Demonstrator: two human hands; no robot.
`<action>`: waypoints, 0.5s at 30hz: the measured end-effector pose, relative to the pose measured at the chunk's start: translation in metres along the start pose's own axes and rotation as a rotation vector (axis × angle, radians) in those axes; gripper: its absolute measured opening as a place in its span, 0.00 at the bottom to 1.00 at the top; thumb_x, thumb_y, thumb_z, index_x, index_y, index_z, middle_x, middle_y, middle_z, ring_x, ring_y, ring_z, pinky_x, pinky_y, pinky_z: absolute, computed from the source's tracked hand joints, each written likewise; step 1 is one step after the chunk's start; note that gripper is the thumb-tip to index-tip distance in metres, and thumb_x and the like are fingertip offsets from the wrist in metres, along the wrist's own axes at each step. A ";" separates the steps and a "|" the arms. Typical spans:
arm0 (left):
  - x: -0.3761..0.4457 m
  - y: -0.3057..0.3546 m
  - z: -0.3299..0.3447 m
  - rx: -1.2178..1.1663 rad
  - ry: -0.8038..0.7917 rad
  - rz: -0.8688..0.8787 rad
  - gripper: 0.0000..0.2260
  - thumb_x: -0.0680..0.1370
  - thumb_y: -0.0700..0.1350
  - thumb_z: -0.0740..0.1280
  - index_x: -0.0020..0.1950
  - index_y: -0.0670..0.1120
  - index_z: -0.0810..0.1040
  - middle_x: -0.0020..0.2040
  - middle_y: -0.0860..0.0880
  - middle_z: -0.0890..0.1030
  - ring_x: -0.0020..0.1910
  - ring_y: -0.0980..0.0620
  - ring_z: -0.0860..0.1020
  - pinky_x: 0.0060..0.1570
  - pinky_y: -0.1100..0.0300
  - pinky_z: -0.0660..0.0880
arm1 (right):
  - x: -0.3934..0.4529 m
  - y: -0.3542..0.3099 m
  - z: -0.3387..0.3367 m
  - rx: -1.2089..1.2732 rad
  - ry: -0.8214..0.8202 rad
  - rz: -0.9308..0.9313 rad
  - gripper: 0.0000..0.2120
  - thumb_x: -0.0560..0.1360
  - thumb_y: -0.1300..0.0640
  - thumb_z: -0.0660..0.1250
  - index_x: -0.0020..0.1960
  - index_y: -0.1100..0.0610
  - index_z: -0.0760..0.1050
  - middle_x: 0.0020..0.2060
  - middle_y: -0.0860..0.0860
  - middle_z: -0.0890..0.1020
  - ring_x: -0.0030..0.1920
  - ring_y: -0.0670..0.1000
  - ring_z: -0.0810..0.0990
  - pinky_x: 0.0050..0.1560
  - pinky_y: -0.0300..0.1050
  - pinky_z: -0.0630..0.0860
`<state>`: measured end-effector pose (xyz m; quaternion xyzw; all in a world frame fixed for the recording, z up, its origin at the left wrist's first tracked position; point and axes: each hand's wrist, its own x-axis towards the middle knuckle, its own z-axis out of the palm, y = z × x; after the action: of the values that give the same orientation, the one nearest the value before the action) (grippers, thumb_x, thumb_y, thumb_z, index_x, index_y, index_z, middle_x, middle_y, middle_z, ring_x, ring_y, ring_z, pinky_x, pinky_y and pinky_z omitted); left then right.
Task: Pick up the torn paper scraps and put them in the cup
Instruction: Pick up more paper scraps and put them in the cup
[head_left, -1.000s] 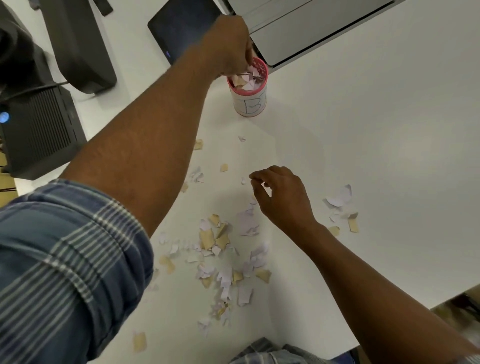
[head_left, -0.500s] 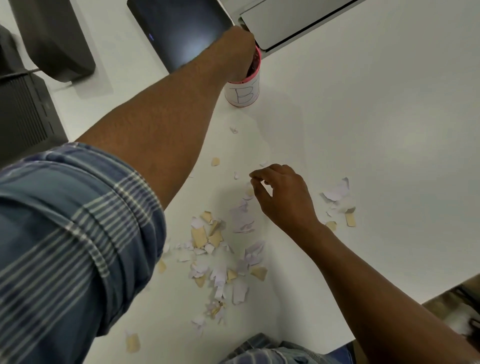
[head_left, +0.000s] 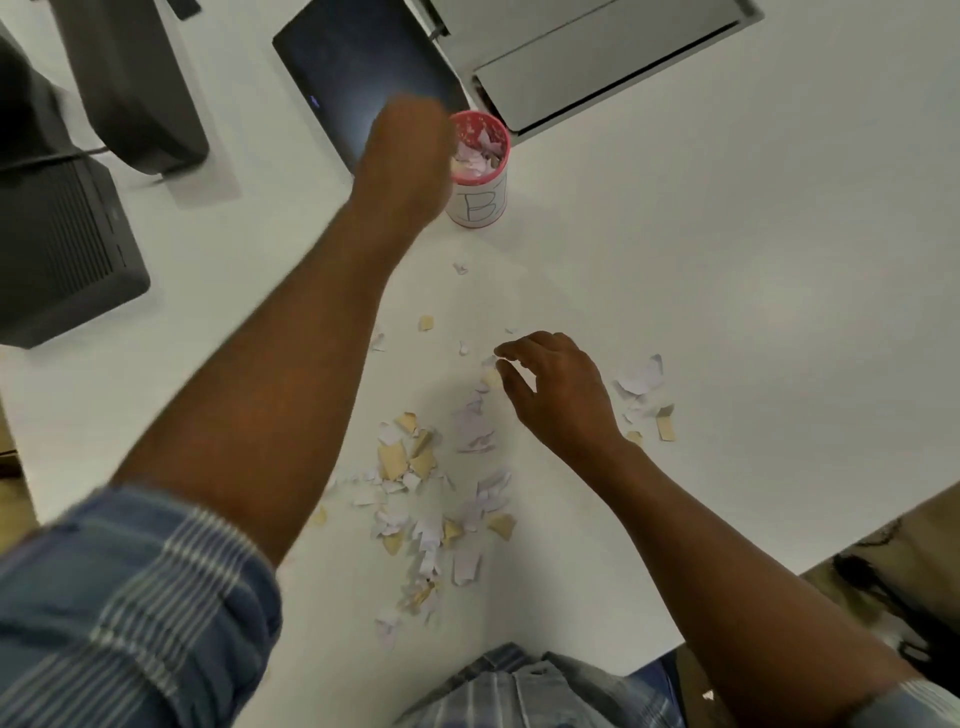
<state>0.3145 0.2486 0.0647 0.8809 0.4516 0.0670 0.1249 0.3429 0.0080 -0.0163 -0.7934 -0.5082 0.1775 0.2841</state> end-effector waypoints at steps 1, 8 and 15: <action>-0.018 -0.009 0.001 -0.056 0.060 -0.026 0.10 0.76 0.40 0.68 0.57 0.40 0.80 0.53 0.41 0.82 0.53 0.43 0.79 0.58 0.56 0.73 | -0.004 0.003 -0.003 -0.015 0.008 -0.002 0.09 0.77 0.55 0.66 0.54 0.54 0.81 0.48 0.50 0.83 0.50 0.51 0.79 0.45 0.39 0.70; -0.194 -0.066 0.018 -0.213 -0.041 -0.026 0.14 0.76 0.39 0.66 0.62 0.37 0.77 0.59 0.38 0.79 0.59 0.40 0.77 0.63 0.50 0.70 | -0.050 0.028 -0.017 -0.105 -0.043 0.063 0.13 0.77 0.52 0.66 0.58 0.56 0.79 0.55 0.53 0.81 0.56 0.55 0.77 0.52 0.45 0.72; -0.321 -0.110 0.041 -0.174 -0.215 -0.201 0.23 0.76 0.48 0.67 0.70 0.44 0.69 0.69 0.42 0.71 0.69 0.43 0.67 0.66 0.50 0.66 | -0.087 0.051 -0.025 -0.225 -0.002 0.139 0.27 0.74 0.47 0.69 0.69 0.56 0.69 0.69 0.56 0.71 0.68 0.58 0.68 0.63 0.54 0.70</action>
<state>0.0513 0.0430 -0.0070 0.8192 0.5139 -0.0015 0.2545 0.3571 -0.0939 -0.0300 -0.8533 -0.4691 0.1393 0.1801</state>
